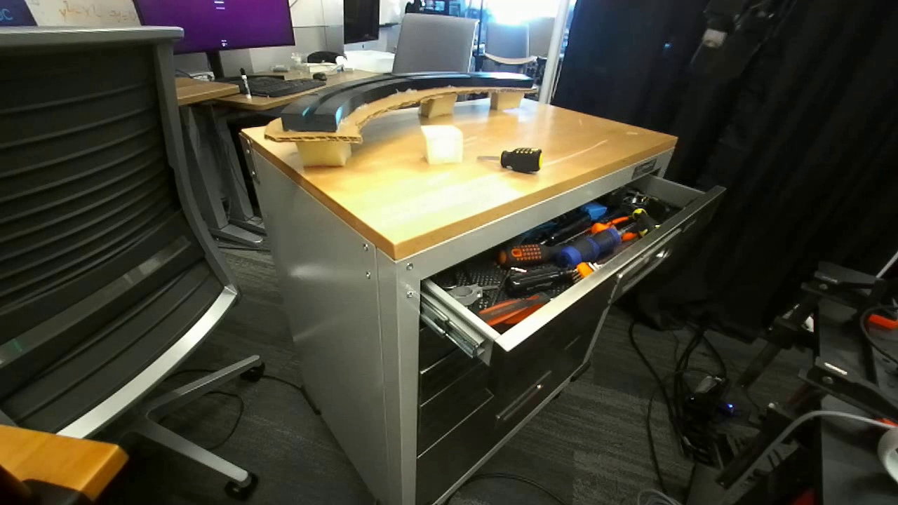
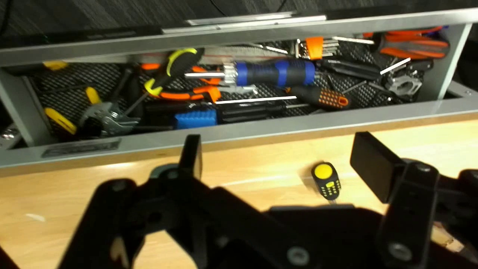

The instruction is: Put the screwdriver in the open drawer then close the drawer

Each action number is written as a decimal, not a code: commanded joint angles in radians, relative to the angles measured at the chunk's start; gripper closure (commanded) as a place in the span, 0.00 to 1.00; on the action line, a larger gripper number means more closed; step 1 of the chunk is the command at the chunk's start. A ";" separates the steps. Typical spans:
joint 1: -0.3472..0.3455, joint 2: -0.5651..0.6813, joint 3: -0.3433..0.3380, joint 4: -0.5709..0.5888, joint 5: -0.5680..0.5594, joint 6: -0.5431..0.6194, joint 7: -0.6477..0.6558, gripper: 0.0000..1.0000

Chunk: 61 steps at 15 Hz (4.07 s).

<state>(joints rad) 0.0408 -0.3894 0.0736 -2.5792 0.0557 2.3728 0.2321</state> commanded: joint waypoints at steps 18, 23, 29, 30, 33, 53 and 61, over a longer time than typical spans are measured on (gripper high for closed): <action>0.228 0.766 -0.125 0.530 -0.323 0.325 0.331 0.58; 0.168 0.651 -0.026 0.458 -0.156 0.081 0.112 0.89; 0.190 0.539 0.009 0.300 -0.188 0.097 0.137 0.88; 0.198 0.528 0.019 0.275 -0.203 0.132 0.149 0.88; 0.213 0.538 0.056 0.234 -0.207 0.204 0.137 0.89; 0.190 0.592 0.012 0.167 -0.193 -0.070 0.316 0.26; 0.203 0.702 -0.052 0.201 -0.191 0.294 0.496 0.89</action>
<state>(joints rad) 0.2308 0.2817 0.0546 -2.4188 -0.1273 2.5561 0.6585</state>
